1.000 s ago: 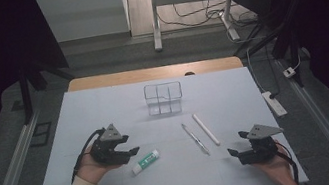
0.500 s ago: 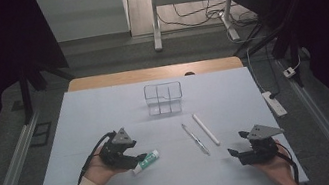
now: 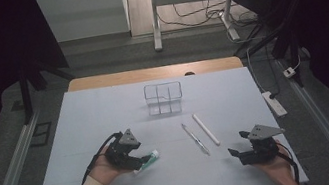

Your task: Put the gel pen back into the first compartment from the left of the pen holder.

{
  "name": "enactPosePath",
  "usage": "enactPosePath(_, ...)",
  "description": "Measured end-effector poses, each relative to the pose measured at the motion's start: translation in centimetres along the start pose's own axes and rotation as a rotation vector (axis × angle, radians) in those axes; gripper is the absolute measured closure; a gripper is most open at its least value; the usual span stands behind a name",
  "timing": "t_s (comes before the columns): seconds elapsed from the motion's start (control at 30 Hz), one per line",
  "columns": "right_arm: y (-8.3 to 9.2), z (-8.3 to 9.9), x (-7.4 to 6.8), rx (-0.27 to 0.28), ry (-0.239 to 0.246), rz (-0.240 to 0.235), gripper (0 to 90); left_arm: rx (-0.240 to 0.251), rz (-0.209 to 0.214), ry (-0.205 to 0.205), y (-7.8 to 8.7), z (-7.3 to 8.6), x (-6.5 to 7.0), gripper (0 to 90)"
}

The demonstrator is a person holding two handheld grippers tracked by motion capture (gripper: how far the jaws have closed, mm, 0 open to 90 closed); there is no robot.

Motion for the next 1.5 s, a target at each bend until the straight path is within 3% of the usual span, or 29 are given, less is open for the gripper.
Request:
enactPosePath(0.5,-0.1,-0.8,-0.2,-0.001,0.003,-0.007,22.5,-0.019,0.012,-0.022,-0.2,0.0,0.7,36.8)
enactPosePath(0.67,-0.2,-2.6,-0.9,0.008,0.019,-0.021,24.0,0.011,0.015,0.010,0.2,0.8,0.9,36.5)
enactPosePath(1.0,-2.0,-6.5,-1.9,-0.042,0.043,-0.054,26.6,0.054,-0.012,0.064,1.1,3.1,1.5,35.2)
enactPosePath(1.1,-2.5,-7.2,-2.1,-0.050,0.058,-0.039,27.5,0.067,-0.016,0.081,1.4,3.7,1.7,34.3)
enactPosePath(1.5,-3.7,-9.2,-2.4,-0.070,0.057,-0.060,30.9,0.114,-0.052,0.130,2.5,6.1,1.8,32.6)
Point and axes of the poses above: each handheld gripper's, and its own axes: y roughly backward along the jaws, z roughly out of its underside, x roughly to its right, the point moved 4 cm from there along -y, roughly forward along the jaws, and after that the axes turned 15 degrees about -x, right-handed, at the moved point
